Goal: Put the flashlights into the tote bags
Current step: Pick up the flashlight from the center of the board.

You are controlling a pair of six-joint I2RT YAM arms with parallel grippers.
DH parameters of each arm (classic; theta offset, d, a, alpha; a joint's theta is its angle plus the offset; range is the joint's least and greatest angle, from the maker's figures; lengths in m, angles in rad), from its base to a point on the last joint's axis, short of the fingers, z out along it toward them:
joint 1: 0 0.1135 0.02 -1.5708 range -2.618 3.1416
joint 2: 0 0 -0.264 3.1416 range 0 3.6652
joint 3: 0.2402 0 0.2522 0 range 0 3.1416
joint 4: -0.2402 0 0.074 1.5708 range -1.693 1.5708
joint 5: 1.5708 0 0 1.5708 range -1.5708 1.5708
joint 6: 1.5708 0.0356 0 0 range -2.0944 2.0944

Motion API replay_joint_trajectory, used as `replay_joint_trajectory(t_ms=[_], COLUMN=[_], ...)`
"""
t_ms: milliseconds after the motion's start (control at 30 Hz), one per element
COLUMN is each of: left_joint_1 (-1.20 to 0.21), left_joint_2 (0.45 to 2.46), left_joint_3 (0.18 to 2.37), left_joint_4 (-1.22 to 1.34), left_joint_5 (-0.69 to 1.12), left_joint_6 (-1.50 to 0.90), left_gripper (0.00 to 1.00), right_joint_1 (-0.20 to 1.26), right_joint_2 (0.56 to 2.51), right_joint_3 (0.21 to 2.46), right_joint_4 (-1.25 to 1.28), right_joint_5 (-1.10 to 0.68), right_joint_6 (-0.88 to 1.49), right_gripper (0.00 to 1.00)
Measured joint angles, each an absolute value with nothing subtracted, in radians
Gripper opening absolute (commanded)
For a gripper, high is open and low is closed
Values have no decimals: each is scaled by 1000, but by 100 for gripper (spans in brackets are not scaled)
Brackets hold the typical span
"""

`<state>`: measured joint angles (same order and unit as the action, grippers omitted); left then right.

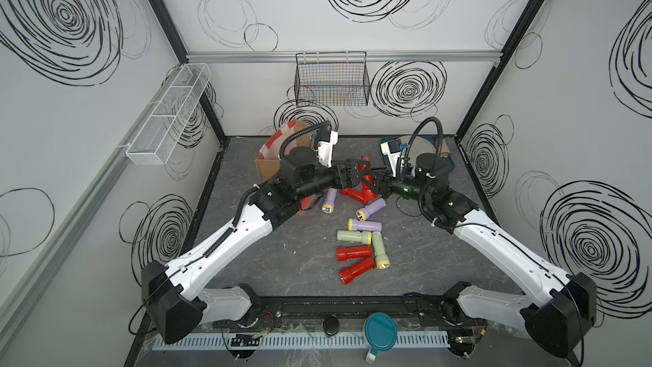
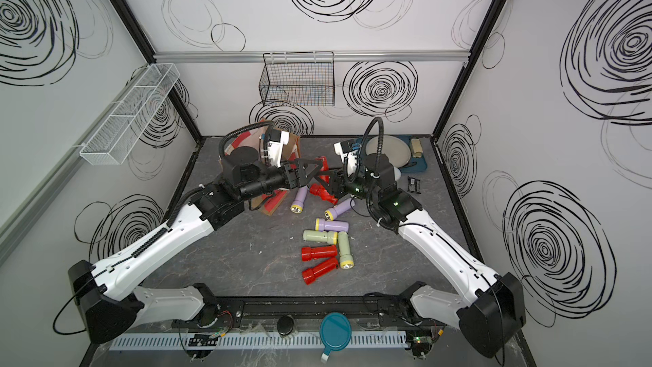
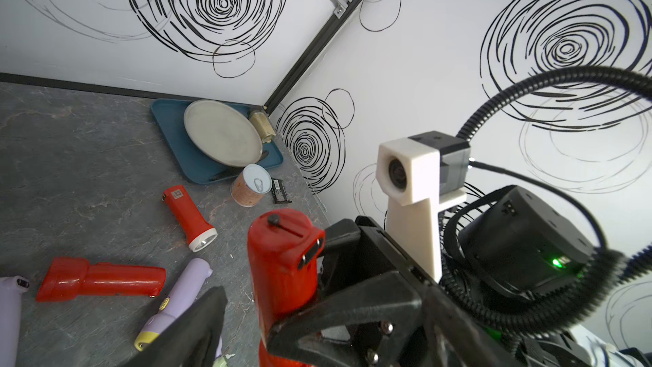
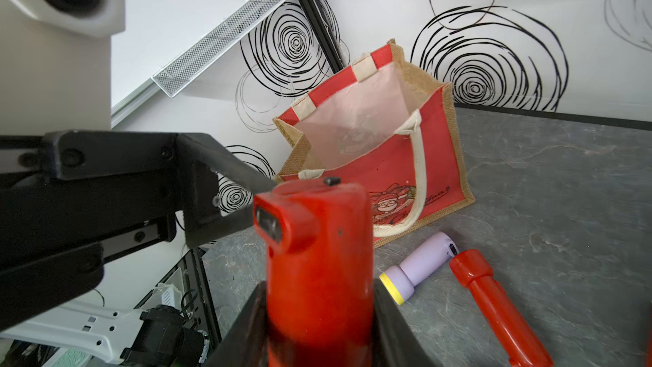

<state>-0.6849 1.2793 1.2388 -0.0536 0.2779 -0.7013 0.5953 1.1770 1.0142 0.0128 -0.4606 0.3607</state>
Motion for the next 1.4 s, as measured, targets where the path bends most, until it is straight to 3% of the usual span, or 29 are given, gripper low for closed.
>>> replay_joint_trajectory(t_ms=[333,667,1000,1100,1267,1400], left_joint_1=[-672,-679,-678,-677,-675,-673], left_joint_2=[1346,1361,1363,1365,1367,1367], left_joint_3=[1272,1271,1270,1270,1270,1270], left_joint_4=[-66,-66,-64,-62,-61,-59], left_joint_5=[267,246,218,218,214,204], left_joint_6=[-721,-747,-748,-748,-745,-729], left_gripper=[76,50,36,28,17,2], right_joint_1=[629,647,647,646,647,648], right_joint_2=[1179,1200,1216,1217,1223,1235], right_joint_3=[1015,1018,1032,1033,1042,1064], right_joint_4=[16,38,40,39,29,10], right_joint_5=[-447,-441,-438,-437,-434,-432], right_joint_6=[355,353,350,350,345,340], right_gripper=[0,0,0,0,3,14])
